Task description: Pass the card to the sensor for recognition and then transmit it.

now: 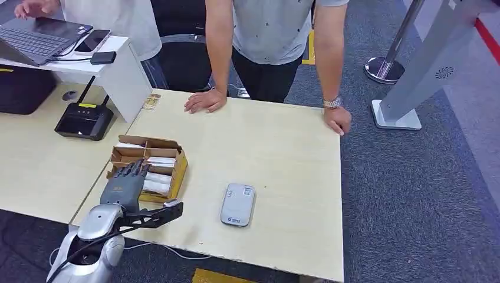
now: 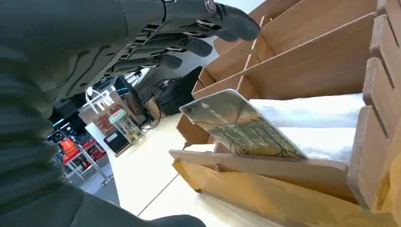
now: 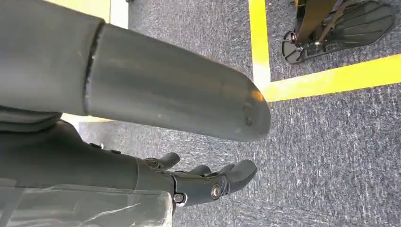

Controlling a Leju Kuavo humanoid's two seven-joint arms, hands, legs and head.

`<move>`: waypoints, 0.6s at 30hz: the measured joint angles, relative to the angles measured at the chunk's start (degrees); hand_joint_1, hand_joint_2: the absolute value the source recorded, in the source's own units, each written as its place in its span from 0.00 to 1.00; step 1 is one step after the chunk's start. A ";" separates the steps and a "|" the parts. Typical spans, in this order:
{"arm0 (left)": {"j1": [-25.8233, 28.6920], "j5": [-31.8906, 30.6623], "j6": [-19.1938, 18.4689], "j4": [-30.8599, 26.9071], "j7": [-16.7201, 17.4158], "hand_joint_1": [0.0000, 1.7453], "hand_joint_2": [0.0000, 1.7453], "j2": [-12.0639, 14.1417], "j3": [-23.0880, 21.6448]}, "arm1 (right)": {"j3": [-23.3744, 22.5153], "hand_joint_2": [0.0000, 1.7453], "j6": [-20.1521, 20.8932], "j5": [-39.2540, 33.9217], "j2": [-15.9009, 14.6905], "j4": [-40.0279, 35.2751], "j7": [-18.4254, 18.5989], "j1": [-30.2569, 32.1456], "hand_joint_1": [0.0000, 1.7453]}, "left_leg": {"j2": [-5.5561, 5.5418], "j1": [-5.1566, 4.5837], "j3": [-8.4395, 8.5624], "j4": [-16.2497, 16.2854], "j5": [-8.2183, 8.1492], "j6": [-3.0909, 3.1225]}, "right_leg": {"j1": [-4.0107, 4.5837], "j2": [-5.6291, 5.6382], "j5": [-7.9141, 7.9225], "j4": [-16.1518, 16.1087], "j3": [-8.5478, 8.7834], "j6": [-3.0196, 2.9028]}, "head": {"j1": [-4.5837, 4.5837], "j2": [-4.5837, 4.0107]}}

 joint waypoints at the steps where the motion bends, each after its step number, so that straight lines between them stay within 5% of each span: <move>1: -0.03 0.00 0.17 0.00 0.07 1.00 1.00 0.00 0.00 | 0.00 0.00 -0.04 -0.02 0.00 0.00 0.02 0.00 0.00 | 0.00 0.00 0.00 0.00 0.00 0.00 | 0.00 0.00 0.00 0.00 0.00 0.00 | -0.02 0.02; 18: -1.25 0.02 3.32 0.00 1.31 1.00 1.00 -0.28 -0.20 | -0.02 0.00 -0.13 -0.33 0.00 0.00 0.11 -0.01 0.00 | 0.01 0.00 0.01 0.00 0.00 0.00 | 0.00 0.02 0.00 0.00 -0.02 0.00 | -0.02 0.00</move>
